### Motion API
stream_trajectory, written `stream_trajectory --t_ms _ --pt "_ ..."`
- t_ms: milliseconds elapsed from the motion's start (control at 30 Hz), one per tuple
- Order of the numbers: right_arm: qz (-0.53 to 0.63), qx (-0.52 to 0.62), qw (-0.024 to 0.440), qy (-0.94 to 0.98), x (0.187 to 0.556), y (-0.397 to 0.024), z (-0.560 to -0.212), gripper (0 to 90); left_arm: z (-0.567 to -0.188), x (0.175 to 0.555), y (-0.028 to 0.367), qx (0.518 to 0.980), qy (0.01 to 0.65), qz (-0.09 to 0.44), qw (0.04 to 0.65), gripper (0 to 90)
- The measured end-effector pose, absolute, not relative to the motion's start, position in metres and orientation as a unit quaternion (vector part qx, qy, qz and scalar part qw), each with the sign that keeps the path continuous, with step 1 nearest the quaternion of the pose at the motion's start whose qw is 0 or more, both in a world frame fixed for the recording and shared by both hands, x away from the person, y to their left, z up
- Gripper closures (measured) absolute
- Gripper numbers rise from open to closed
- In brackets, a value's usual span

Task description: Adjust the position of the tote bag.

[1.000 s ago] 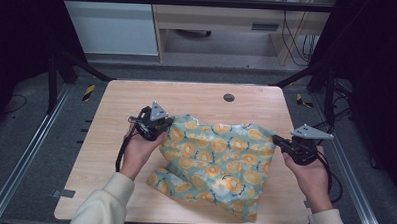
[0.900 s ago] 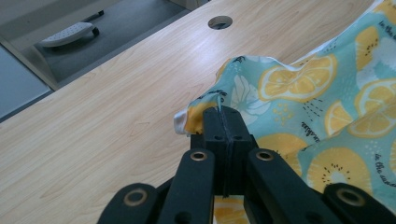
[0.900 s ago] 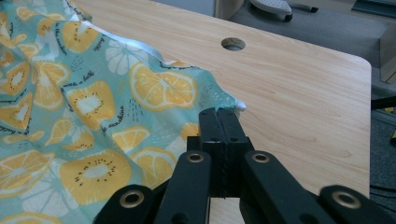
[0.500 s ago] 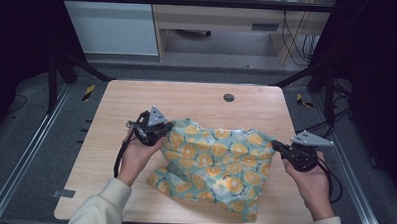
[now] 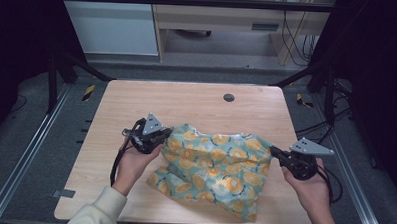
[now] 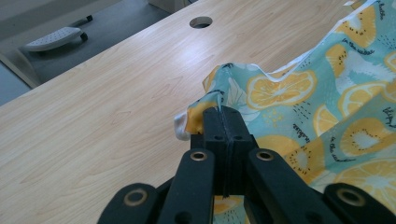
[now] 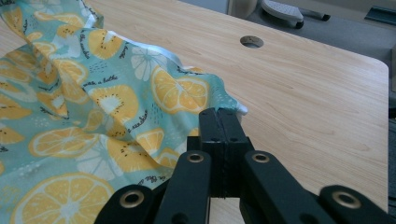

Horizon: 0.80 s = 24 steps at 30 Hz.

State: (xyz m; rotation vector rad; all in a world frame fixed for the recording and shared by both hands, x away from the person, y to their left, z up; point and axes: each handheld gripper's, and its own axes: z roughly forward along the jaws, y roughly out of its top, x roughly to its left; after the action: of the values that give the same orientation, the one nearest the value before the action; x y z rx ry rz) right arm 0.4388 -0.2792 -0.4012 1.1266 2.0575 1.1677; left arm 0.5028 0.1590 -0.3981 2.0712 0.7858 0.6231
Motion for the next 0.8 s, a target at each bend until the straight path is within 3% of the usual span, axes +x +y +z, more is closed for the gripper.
stream_trajectory --t_ms 800 --pt "0.434 0.387 0.267 0.769 0.414 -0.277 -0.392 90.0 -0.395 0.483 0.166 0.807 0.31 0.236 0.443 90.0"
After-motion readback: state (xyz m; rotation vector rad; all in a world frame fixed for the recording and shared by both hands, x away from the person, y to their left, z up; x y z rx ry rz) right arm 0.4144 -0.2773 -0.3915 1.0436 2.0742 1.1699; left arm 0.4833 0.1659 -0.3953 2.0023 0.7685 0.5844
